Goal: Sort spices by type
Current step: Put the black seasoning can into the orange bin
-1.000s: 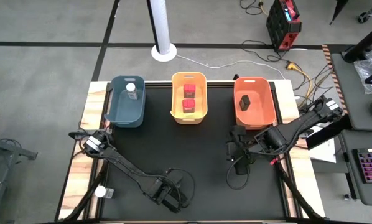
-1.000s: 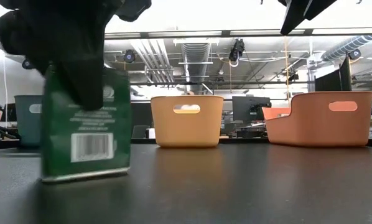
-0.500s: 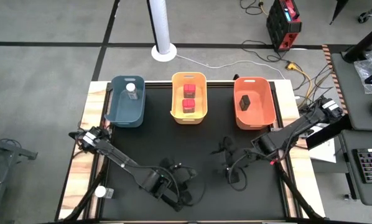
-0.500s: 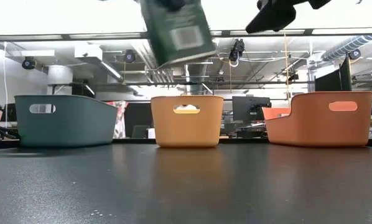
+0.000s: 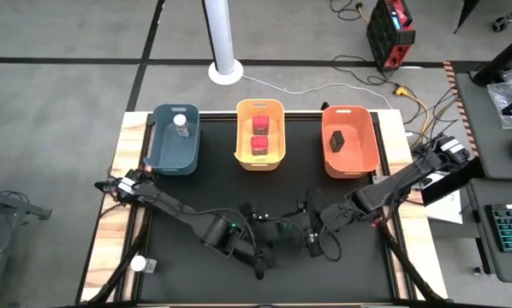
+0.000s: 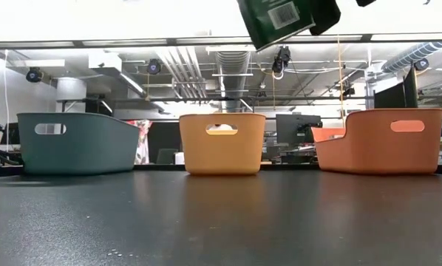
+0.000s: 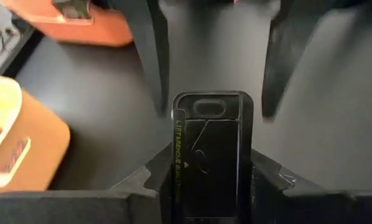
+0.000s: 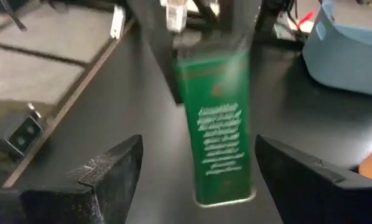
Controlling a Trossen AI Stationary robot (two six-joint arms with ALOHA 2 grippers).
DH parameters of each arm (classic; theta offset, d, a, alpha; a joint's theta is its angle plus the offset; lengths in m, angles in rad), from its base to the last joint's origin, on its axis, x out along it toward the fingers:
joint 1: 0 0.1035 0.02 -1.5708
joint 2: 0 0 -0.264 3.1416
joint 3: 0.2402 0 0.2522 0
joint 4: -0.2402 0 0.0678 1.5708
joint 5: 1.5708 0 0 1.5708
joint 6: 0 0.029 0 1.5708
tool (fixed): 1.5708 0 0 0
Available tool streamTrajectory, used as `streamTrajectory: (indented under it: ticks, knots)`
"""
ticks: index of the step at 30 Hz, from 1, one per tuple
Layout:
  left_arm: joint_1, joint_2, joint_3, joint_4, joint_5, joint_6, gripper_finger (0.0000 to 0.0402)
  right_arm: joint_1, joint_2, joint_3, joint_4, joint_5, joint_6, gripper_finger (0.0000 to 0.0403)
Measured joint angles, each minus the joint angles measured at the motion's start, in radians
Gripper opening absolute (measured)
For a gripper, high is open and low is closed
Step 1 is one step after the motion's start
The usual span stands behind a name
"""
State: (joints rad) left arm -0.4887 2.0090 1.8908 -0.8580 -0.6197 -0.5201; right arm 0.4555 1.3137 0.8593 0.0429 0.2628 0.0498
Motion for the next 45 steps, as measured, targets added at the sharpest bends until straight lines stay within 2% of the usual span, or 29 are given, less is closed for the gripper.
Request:
streamTrajectory:
  ticks: [7,12,16,22,23,27,31,34,39,45]
  knots:
    - [0.020,0.000,0.000,0.021,0.006,0.067,0.0112,-0.011,0.035,0.000,-0.013,0.007,0.000,0.0284]
    - [0.020,0.000,0.000,0.021,0.008,0.079,0.0119,-0.017,0.036,0.000,-0.011,0.008,-0.005,0.0255]
    - [0.020,0.000,0.000,0.021,0.008,0.098,0.0123,-0.024,0.035,0.000,-0.011,0.012,-0.013,0.0212]
    - [0.023,0.000,0.000,0.034,-0.001,0.128,0.0125,-0.035,0.035,0.000,-0.012,0.018,-0.016,0.0117]
    - [0.025,0.000,0.000,0.036,-0.011,0.126,0.0125,-0.036,0.035,0.000,-0.015,0.020,-0.018,0.0112]
    - [0.030,0.000,0.000,0.040,-0.046,0.109,0.0139,-0.037,0.031,0.000,-0.015,0.026,-0.011,0.0112]
    - [0.038,0.000,0.000,0.047,-0.057,0.127,0.0171,-0.039,0.020,0.000,-0.034,0.031,0.017,0.0112]
    - [0.038,0.000,0.000,0.047,-0.099,0.159,0.0197,-0.037,-0.007,0.000,-0.076,0.077,0.058,0.0112]
    - [0.037,-0.002,0.000,0.045,-0.145,0.225,0.0226,-0.037,-0.068,0.000,-0.269,0.150,0.147,0.0117]
    - [0.037,-0.021,0.000,0.012,-0.185,0.296,0.0239,-0.030,-0.155,-0.026,-0.530,0.218,0.323,0.0113]
